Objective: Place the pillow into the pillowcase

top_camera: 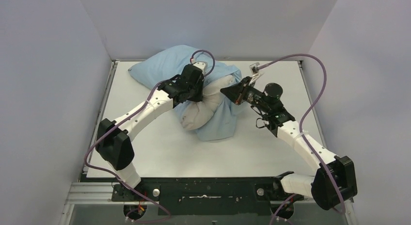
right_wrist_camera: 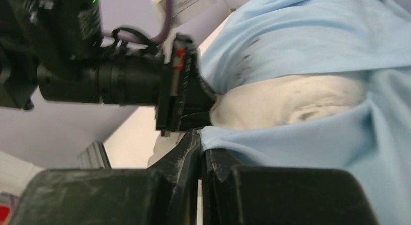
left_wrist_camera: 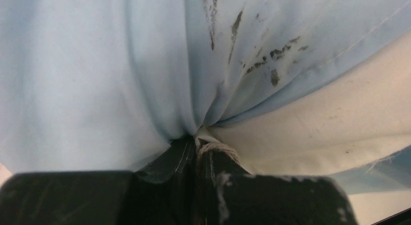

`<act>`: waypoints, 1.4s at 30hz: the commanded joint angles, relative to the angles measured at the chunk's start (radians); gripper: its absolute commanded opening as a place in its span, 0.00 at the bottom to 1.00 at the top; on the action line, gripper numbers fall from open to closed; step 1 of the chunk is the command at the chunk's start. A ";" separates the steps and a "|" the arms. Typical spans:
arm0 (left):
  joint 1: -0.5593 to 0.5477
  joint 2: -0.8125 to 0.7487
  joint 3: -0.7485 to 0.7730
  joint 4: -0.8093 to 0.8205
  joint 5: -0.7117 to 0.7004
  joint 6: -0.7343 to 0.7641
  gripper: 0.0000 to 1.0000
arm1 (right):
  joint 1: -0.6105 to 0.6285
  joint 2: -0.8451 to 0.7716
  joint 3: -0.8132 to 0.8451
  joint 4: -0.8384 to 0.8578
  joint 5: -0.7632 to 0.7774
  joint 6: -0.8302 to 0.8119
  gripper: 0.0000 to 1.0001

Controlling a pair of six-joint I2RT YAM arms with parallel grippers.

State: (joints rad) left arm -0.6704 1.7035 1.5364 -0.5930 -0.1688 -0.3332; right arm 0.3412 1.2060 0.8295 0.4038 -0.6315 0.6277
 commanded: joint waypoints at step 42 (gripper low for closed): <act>-0.077 -0.060 0.059 0.083 0.231 -0.018 0.45 | -0.257 0.157 0.047 -0.460 0.025 -0.014 0.24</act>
State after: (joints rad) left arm -0.7746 1.7287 1.5108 -0.4957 0.0425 -0.4046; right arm 0.1207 1.4765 0.9306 0.0536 -0.6926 0.5137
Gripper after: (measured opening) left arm 0.376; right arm 0.169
